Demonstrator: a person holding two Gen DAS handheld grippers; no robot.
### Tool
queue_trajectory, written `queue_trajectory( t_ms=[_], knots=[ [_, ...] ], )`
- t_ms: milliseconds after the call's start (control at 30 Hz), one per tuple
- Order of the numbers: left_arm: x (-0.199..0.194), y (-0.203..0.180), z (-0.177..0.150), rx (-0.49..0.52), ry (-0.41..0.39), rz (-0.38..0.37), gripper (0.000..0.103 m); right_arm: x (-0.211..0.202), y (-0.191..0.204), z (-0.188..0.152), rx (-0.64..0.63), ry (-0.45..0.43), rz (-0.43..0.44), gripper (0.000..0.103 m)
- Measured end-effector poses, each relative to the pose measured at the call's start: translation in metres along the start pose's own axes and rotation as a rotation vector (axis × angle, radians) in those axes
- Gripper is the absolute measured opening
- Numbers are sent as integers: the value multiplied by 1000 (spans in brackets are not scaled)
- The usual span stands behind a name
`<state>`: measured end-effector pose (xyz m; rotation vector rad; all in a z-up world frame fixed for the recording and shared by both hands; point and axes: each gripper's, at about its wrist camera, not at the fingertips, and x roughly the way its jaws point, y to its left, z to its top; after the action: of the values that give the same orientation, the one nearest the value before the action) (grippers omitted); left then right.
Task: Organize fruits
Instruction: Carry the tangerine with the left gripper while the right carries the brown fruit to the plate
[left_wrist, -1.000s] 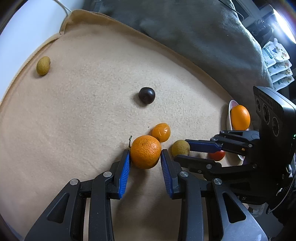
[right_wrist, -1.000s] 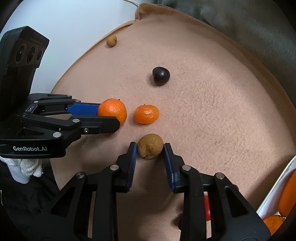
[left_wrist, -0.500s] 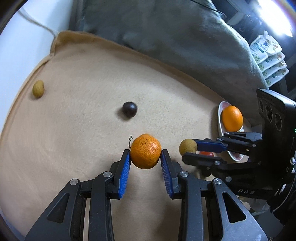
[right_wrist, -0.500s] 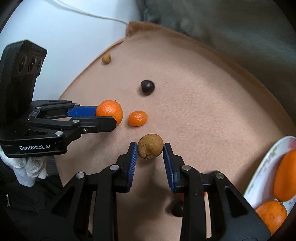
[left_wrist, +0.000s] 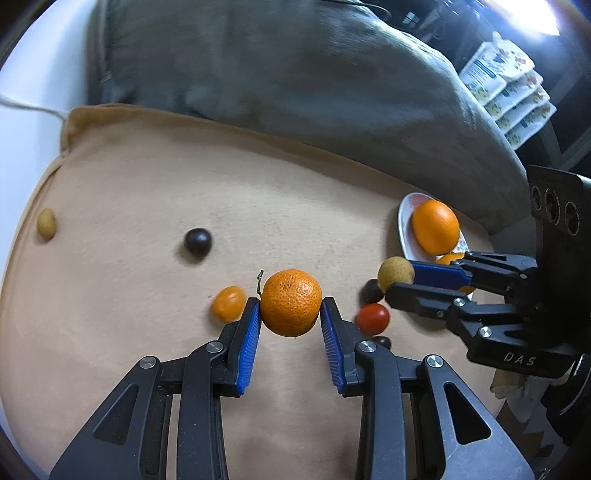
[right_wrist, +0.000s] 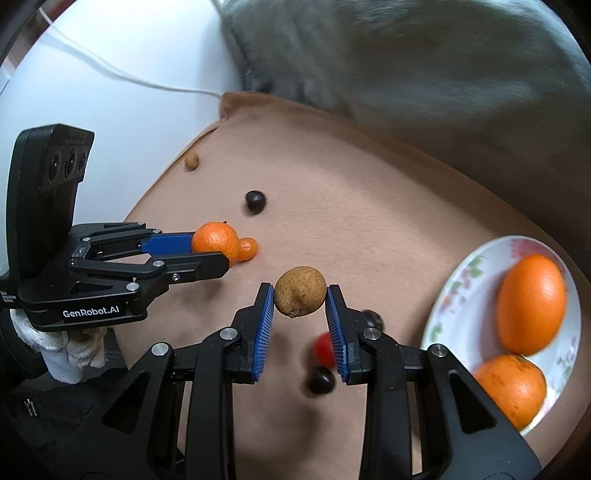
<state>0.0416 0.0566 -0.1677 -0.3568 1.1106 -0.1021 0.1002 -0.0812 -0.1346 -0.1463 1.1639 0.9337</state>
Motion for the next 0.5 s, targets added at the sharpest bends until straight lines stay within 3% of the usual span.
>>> queue_trajectory(
  t_ms=[500],
  knots=[
    [16, -66, 14, 138, 26, -57, 31, -66, -65, -36, 185, -110, -109, 30]
  ],
)
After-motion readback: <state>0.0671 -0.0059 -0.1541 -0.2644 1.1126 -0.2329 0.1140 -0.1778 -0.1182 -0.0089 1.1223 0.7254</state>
